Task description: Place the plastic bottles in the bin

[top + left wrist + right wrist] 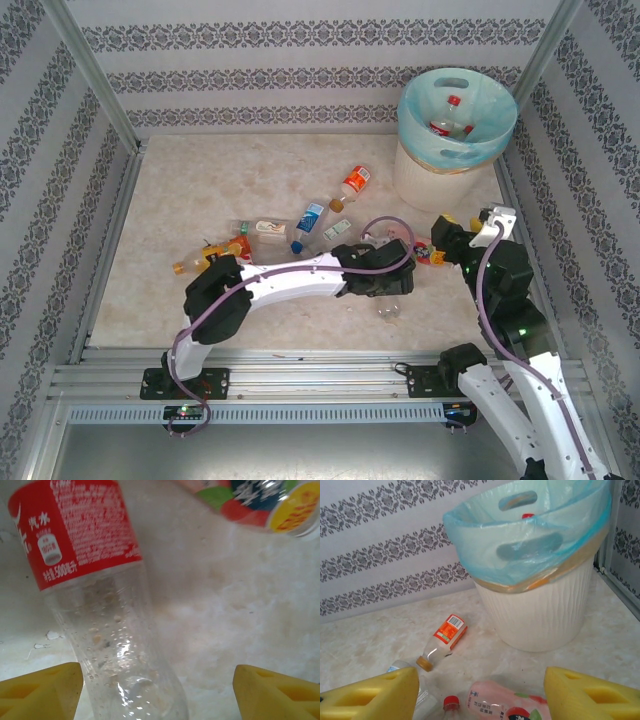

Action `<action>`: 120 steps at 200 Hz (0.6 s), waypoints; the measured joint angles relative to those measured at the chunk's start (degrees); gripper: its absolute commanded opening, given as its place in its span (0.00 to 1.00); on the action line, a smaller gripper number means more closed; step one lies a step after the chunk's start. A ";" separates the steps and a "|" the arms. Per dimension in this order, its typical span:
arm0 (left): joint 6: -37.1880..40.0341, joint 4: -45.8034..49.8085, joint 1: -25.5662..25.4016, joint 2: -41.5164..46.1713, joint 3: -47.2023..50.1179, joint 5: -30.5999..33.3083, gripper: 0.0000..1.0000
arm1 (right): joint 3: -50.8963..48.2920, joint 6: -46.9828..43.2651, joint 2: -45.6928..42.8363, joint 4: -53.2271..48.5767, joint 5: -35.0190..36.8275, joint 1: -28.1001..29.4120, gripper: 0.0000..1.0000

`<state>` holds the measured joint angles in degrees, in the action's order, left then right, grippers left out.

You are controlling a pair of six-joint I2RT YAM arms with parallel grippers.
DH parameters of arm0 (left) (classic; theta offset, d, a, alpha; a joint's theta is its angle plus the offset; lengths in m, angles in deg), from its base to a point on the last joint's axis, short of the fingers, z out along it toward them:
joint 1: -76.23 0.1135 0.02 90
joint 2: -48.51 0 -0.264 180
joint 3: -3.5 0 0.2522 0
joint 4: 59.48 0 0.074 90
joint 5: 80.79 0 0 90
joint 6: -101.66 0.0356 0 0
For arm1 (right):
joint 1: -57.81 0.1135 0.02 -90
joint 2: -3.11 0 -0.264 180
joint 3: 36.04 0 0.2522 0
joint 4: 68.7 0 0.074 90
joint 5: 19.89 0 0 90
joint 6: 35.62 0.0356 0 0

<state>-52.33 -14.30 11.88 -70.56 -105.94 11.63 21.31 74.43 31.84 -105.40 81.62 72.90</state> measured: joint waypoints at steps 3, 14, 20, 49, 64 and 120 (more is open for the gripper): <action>-0.22 0.46 -0.07 -0.39 -0.26 0.20 0.80 | -0.17 0.09 0.00 0.02 -0.09 0.00 0.67; -0.68 1.66 -0.17 -1.38 -0.59 0.81 0.80 | -0.79 0.57 -0.11 0.15 -0.59 -0.20 0.67; -0.90 2.34 -0.20 -1.81 -0.59 1.09 0.80 | -1.11 0.72 -0.22 0.20 -0.90 -0.37 0.67; -0.85 4.35 -0.17 -3.74 -1.20 1.75 0.78 | -2.62 1.25 -0.20 0.57 -2.03 -0.76 0.68; -0.09 4.46 -0.17 -4.94 -1.84 1.49 0.73 | -3.08 1.57 -0.09 0.68 -2.75 -1.09 0.68; 4.15 4.61 -0.15 -6.01 -1.84 0.61 0.49 | -3.13 2.62 -0.09 1.68 -4.11 -1.49 0.67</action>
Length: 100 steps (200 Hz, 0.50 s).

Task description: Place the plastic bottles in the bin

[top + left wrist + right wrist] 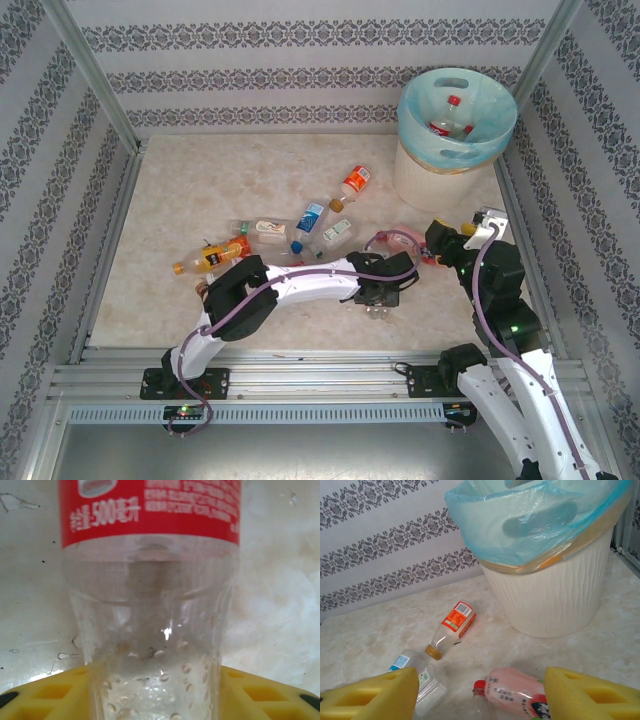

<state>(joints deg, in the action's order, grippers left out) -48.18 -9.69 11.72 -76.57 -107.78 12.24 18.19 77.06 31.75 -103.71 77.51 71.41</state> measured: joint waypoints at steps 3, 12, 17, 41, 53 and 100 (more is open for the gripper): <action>0.31 -0.11 0.00 0.17 0.24 0.00 0.46 | 0.00 0.02 0.00 0.04 0.00 0.00 0.67; 1.42 -0.31 0.00 0.74 1.03 0.00 0.45 | 0.00 0.11 0.00 0.07 -0.22 0.00 0.67; 1.99 -0.46 0.00 1.36 1.68 -0.07 0.46 | 0.02 0.11 0.00 0.04 -0.37 0.00 0.67; 5.31 -0.66 0.00 8.02 6.45 -0.37 0.47 | 0.90 -0.07 0.55 -0.09 -1.79 0.00 0.67; 7.08 -0.76 -0.02 13.29 9.05 0.37 0.46 | 2.56 -0.24 1.86 -0.46 -3.13 0.00 0.68; 19.23 -8.35 -0.02 41.07 24.30 5.88 0.44 | 10.80 -0.26 10.95 2.32 -20.28 0.00 0.69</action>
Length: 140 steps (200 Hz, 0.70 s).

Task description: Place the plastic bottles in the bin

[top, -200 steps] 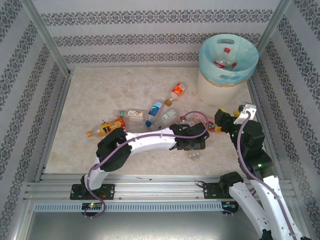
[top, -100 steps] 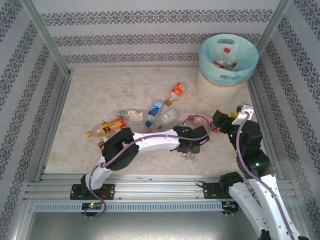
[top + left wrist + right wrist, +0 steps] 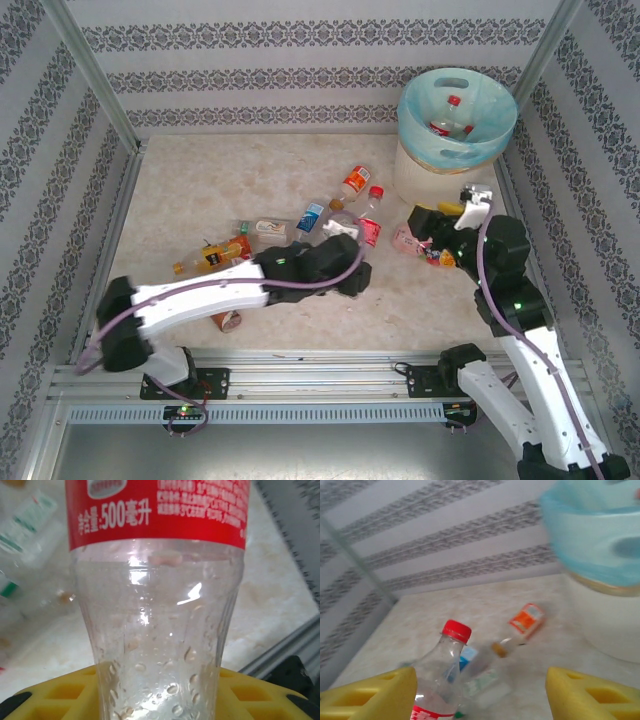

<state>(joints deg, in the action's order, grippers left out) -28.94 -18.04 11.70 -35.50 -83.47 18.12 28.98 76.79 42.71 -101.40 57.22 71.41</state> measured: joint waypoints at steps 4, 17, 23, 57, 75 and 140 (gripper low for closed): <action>1.60 -1.70 0.00 2.29 2.10 -0.04 0.43 | 0.59 0.20 0.96 0.39 -1.84 0.00 0.69; 6.21 -5.44 -0.02 8.07 7.69 0.42 0.42 | 2.91 0.72 4.24 2.19 -7.91 0.11 0.69; 8.15 -6.86 -0.02 10.21 10.05 0.74 0.42 | 3.87 1.18 5.68 2.99 -10.23 0.35 0.69; 17.11 -10.19 -0.02 15.63 15.87 2.32 0.41 | 8.52 1.64 12.09 5.25 -18.64 5.57 0.69; 20.20 -11.19 -0.02 17.00 16.28 3.02 0.41 | 10.62 1.27 14.62 5.46 -20.74 8.44 0.64; 25.05 -11.45 0.04 21.05 19.19 6.47 0.40 | 12.55 0.33 16.63 5.01 -19.82 10.86 0.65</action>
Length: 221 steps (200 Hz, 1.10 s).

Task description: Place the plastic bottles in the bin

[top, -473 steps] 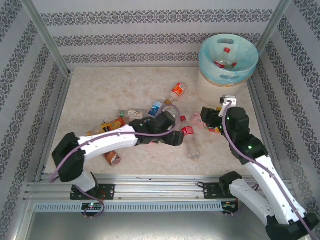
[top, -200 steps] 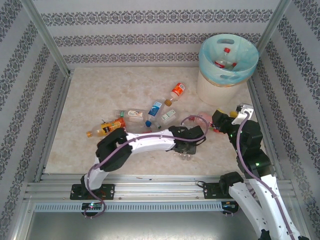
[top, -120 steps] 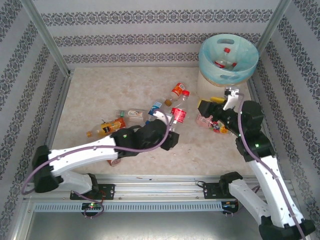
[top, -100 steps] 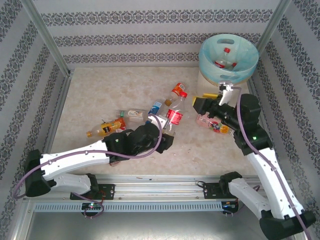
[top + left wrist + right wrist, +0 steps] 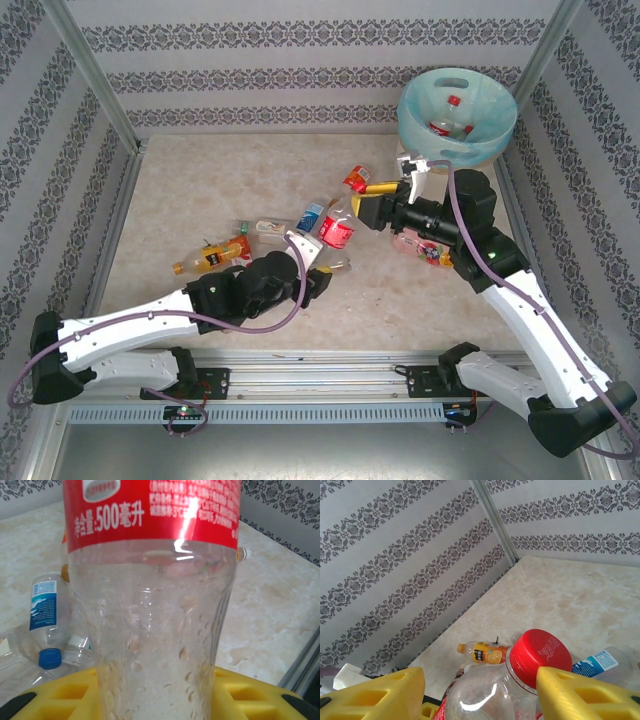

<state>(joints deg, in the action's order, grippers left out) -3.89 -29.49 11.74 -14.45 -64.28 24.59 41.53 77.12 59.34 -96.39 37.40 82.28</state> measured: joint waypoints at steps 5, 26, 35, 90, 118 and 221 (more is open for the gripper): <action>0.31 -0.02 0.00 0.28 0.17 0.15 0.40 | 0.07 0.02 0.00 -0.20 0.33 0.20 0.67; 1.46 -0.39 0.00 1.40 1.07 0.44 0.41 | 0.20 -0.17 -0.17 -0.76 1.97 0.55 0.70; 2.21 -1.09 -0.04 1.97 1.49 0.31 0.41 | 0.20 -0.15 -0.20 -1.01 3.15 0.50 0.70; 4.24 -4.81 -0.07 4.52 3.15 0.13 0.41 | 0.20 0.48 0.11 -0.76 4.52 0.50 0.65; 5.42 -5.11 -0.07 4.20 3.23 -1.18 0.41 | 0.31 1.53 1.16 0.68 1.70 0.55 0.65; 7.65 -7.82 -0.07 1.95 3.23 -1.99 0.77 | 4.57 1.51 2.75 -0.70 -0.39 1.20 0.00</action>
<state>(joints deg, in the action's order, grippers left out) 3.76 -37.32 11.68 -12.51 -61.05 22.60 46.10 78.63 62.09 -97.09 37.01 83.48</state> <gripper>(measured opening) 0.641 0.167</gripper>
